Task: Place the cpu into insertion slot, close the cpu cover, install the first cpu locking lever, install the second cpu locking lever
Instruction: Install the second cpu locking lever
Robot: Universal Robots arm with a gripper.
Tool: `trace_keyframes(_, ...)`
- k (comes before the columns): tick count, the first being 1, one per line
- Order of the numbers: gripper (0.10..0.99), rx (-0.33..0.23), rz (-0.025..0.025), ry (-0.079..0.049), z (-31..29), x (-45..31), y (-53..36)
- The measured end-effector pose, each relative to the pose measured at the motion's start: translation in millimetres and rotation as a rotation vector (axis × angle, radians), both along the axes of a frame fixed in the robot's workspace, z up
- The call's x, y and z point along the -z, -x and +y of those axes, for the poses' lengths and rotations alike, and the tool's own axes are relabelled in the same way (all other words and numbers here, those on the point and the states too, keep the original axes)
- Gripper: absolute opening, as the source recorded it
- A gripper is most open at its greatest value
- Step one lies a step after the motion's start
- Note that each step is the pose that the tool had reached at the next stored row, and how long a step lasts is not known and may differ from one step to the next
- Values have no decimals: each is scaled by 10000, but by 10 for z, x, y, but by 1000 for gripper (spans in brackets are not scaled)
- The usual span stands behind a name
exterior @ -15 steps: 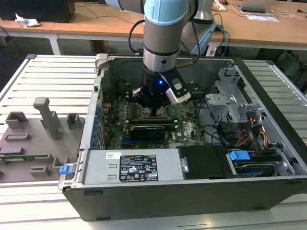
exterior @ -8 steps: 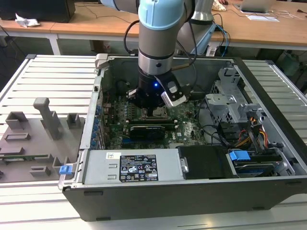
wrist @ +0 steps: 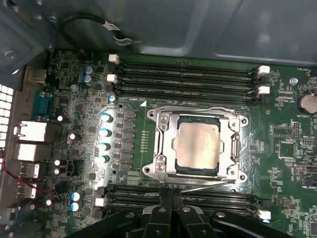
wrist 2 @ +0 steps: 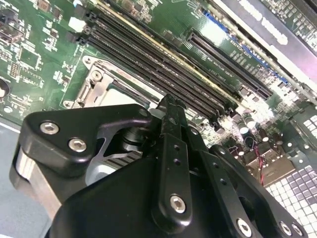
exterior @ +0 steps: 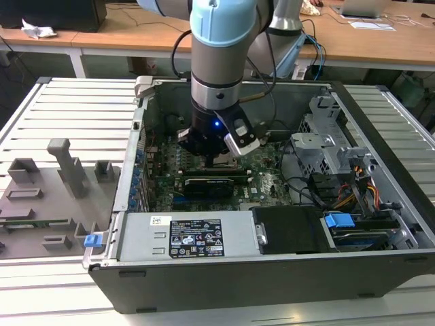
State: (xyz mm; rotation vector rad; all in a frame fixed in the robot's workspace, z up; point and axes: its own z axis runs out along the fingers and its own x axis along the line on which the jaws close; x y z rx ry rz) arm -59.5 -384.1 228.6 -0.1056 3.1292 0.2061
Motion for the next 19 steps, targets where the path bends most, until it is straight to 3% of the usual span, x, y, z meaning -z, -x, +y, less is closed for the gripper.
trace_keyframes(7, 106, 1, 0, -59, 0, 120, 8)
trace_keyframes(11, 106, 0, 0, -176, -1, 167, 18)
trace_keyframes(15, 106, 1, -20, -244, -25, 191, 124)
trace_keyframes(19, 106, 0, -39, -290, -33, 237, 155)
